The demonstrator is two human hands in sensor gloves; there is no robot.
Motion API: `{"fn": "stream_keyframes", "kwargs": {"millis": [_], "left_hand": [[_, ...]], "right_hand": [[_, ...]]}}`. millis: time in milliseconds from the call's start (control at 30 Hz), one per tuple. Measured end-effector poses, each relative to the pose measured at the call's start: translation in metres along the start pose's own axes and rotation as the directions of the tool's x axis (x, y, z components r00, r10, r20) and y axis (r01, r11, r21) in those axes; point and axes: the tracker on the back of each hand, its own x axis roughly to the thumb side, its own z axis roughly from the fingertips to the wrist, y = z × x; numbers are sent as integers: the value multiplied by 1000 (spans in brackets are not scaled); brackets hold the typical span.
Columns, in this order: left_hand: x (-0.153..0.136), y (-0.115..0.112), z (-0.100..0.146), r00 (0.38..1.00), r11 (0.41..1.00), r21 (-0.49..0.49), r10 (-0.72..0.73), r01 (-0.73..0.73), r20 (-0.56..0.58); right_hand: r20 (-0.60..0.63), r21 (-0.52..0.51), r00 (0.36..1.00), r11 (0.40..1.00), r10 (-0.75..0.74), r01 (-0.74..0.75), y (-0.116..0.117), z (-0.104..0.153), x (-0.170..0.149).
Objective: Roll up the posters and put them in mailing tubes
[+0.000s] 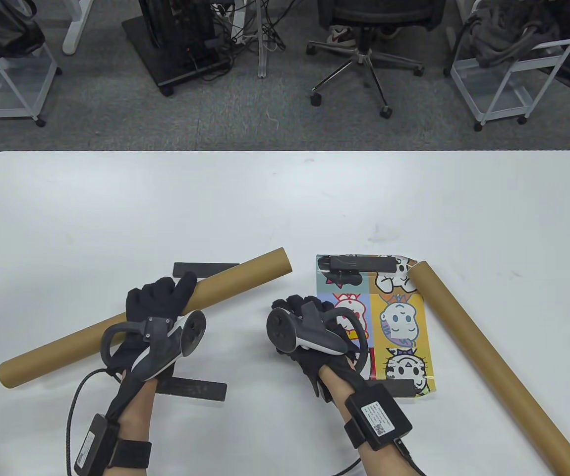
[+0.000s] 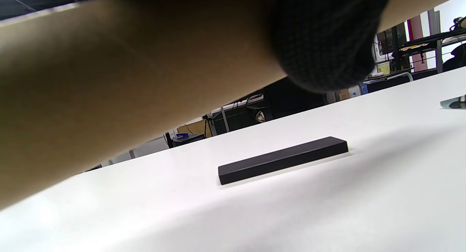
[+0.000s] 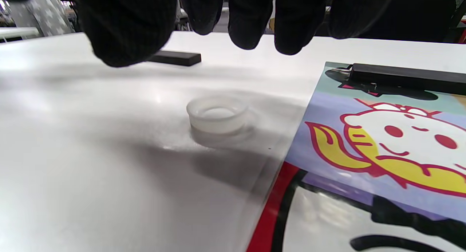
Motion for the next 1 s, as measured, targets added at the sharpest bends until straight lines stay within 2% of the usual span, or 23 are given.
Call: {"fn": "stream_keyframes", "kwargs": {"millis": [167, 467, 800, 1000], "left_hand": [[-1, -3, -1, 1000, 999, -29, 14, -14, 2], [-4, -3, -1, 999, 998, -37, 42, -43, -13], [-6, -3, -1, 998, 997, -49, 54, -55, -16], [-5, -2, -1, 999, 998, -48, 50, -51, -15]], "right_hand": [[-16, 72, 996, 994, 83, -82, 10, -14, 8], [-49, 93, 981, 979, 188, -183, 22, -29, 15], [-42, 9, 972, 973, 232, -232, 25, -31, 20], [-43, -34, 989, 989, 144, -146, 16, -23, 10]]}}
